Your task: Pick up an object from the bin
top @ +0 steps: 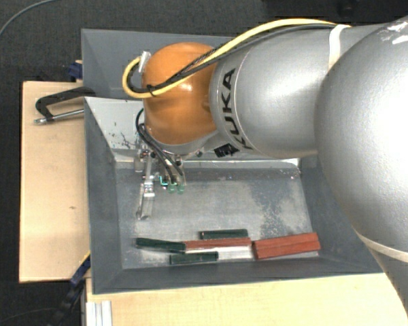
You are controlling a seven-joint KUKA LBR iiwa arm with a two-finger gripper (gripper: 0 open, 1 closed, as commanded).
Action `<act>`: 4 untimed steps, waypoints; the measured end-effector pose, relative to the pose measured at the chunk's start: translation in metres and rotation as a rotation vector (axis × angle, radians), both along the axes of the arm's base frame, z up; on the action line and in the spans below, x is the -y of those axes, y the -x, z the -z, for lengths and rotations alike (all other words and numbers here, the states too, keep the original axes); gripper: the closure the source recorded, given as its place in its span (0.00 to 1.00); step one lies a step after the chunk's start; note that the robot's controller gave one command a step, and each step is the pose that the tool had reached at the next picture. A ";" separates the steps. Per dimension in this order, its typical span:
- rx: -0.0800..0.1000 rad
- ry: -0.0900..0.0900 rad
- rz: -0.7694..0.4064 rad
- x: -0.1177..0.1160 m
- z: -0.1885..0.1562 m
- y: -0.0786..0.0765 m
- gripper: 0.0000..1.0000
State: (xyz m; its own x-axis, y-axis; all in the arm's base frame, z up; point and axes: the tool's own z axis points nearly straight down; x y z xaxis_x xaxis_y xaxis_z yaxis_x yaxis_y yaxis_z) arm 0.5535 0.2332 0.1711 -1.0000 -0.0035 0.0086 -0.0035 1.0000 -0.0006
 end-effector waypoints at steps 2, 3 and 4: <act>0.005 0.001 0.035 0.047 0.101 0.057 0.00; 0.006 -0.001 0.035 0.045 0.101 0.057 1.00; 0.022 -0.008 0.112 0.022 -0.075 0.040 1.00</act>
Offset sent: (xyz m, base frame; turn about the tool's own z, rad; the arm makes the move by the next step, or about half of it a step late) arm -0.0520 -0.0246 -0.0995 0.0506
